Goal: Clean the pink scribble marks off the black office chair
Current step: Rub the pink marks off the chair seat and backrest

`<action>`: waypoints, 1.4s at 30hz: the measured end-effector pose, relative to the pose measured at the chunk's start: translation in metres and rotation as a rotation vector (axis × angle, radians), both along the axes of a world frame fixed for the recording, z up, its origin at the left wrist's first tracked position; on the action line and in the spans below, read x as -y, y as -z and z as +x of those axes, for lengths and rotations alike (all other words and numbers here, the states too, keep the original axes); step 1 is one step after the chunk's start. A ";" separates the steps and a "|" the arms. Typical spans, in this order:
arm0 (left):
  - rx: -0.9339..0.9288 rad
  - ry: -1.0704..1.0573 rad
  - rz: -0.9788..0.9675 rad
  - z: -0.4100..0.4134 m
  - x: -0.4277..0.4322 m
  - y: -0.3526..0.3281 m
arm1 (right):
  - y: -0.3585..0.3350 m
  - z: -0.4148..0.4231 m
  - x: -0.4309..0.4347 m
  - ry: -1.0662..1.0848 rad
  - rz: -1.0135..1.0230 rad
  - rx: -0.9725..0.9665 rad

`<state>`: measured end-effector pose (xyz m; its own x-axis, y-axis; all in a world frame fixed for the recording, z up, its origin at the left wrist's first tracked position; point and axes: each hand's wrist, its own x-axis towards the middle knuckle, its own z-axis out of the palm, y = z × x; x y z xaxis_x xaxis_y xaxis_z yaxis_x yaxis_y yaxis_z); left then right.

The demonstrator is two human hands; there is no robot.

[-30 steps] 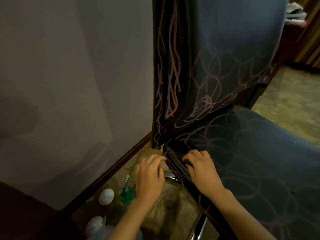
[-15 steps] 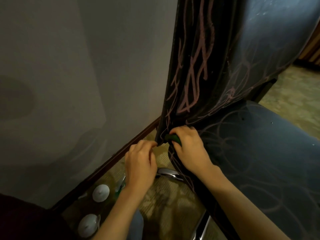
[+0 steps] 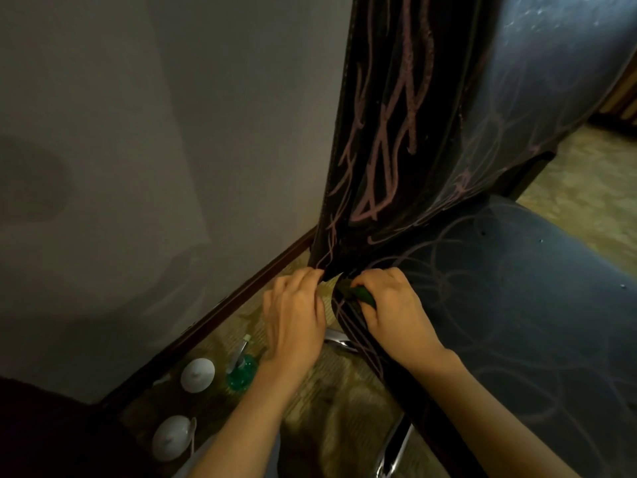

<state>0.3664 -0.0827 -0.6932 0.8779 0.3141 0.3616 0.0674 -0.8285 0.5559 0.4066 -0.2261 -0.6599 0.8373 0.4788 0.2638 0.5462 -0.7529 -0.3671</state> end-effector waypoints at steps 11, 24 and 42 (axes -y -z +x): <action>-0.037 -0.044 -0.002 -0.003 0.003 -0.004 | 0.002 -0.047 0.059 -0.001 -0.058 -0.066; 0.023 0.077 -0.032 -0.003 0.016 -0.006 | -0.008 0.011 -0.017 0.068 -0.104 0.142; 0.020 0.082 -0.123 0.001 0.023 -0.001 | 0.001 0.042 -0.012 0.223 -0.256 0.132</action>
